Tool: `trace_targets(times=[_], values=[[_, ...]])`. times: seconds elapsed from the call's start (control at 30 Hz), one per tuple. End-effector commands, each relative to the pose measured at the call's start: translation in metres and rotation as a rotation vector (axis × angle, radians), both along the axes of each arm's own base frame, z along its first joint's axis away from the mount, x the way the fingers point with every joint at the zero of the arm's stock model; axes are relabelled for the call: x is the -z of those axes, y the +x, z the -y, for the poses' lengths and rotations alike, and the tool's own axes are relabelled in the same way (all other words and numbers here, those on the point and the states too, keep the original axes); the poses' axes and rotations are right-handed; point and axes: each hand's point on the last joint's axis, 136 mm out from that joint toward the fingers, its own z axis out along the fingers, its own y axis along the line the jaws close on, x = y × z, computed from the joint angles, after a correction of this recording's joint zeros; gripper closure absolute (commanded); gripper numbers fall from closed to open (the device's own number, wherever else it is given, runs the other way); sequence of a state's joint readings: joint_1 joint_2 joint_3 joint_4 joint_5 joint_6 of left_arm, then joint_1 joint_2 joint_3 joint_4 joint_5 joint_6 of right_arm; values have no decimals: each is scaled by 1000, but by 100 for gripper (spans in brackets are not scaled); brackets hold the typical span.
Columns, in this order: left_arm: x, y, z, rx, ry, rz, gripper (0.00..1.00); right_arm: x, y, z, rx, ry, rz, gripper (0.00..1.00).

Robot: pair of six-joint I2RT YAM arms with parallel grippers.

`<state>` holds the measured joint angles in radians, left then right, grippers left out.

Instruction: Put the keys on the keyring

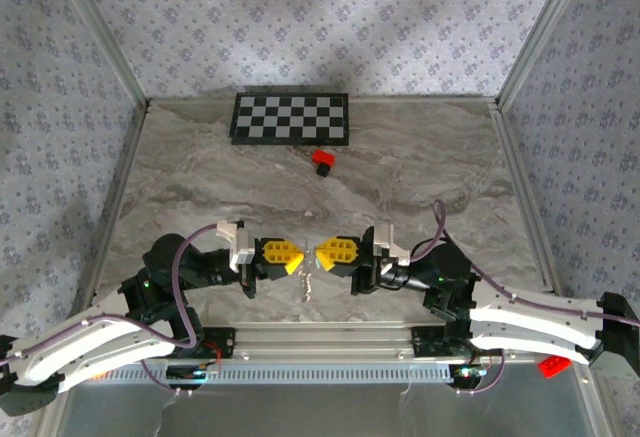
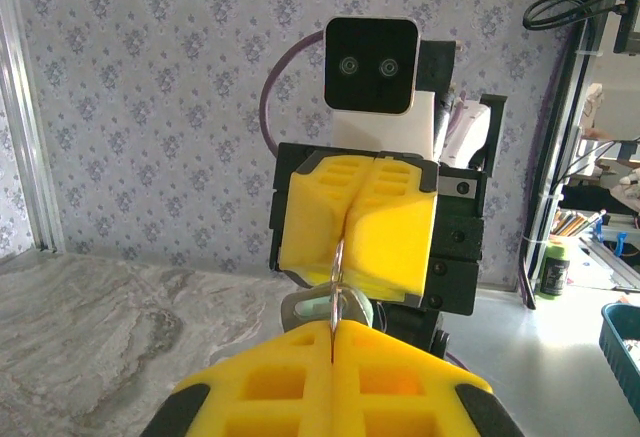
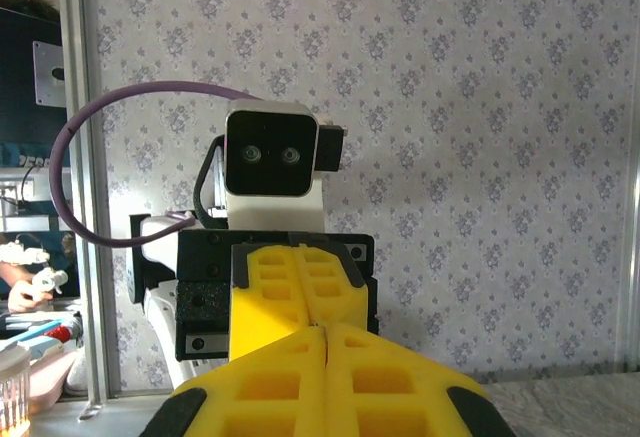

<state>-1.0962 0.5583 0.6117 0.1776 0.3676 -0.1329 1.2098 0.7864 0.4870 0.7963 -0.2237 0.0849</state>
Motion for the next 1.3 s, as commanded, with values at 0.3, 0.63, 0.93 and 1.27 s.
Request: trace_targets(times=[0.3,0.63,0.93,1.27], values=[[-13,-6,-3,20,-59,18,100,-10,-4,6,5,55,28,100],[-14,-7,-4,23,-62,22,100,-5,-1,1,15,40,26,100],[-13,-8,-5,25,-63,23,100,-9,-2,5,18,62,29,100],[-14,-8,-6,24,-69,22,100,-5,1,4,29,58,20,100]])
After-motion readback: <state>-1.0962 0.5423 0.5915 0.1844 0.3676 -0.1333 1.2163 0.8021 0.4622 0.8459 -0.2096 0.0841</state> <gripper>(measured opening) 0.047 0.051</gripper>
